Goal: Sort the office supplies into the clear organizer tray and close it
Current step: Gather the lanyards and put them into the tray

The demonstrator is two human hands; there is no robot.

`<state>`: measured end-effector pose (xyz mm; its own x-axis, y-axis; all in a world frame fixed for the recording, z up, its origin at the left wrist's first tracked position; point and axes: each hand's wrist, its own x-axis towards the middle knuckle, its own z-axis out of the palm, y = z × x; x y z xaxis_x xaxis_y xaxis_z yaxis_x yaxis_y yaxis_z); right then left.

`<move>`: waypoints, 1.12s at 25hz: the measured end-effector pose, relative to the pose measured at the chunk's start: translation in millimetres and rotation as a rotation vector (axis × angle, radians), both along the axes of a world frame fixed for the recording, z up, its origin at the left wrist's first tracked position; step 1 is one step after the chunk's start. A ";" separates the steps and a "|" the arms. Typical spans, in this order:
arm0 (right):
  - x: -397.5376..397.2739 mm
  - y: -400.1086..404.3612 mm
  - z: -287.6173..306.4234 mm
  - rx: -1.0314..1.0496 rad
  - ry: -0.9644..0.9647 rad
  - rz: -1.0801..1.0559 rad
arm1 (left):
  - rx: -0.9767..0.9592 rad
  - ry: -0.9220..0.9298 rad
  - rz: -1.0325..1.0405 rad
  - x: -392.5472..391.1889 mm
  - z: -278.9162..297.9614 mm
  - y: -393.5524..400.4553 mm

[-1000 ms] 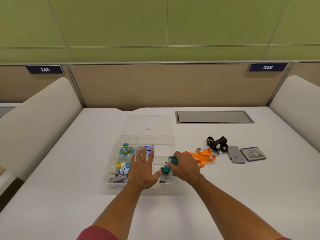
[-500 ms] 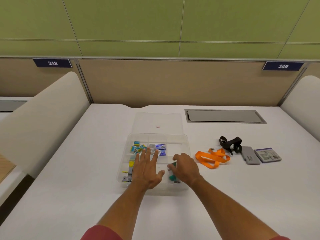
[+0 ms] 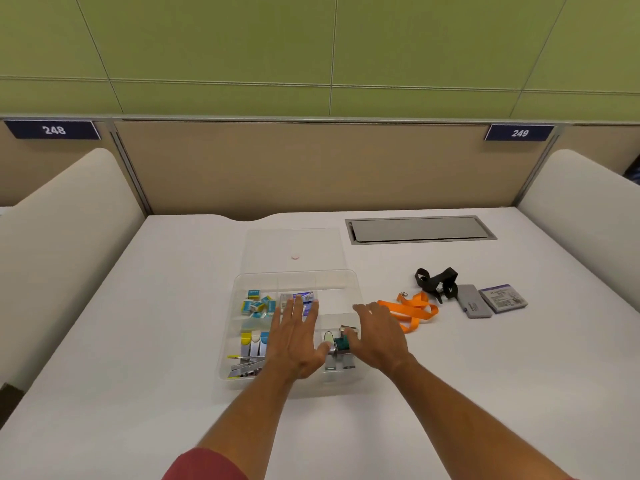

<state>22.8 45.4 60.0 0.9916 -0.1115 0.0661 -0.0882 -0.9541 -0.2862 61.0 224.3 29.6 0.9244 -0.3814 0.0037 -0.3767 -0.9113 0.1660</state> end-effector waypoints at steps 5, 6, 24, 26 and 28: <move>-11.5 -24.9 -1.7 -0.051 0.029 -0.066 | 0.005 0.003 -0.073 5.5 5.5 -24.8; -13.8 -30.9 -2.0 -0.059 0.032 -0.082 | 0.007 -0.001 -0.087 6.7 7.0 -31.2; 0.4 -164.2 -17.9 -0.039 0.109 -0.186 | -0.015 0.114 -0.154 24.4 1.3 -167.5; 3.1 -177.5 -20.4 -0.036 0.118 -0.197 | -0.030 0.170 -0.146 27.0 0.3 -184.7; 6.1 -189.7 -22.3 -0.035 0.124 -0.206 | -0.034 0.226 -0.132 30.3 -0.9 -201.4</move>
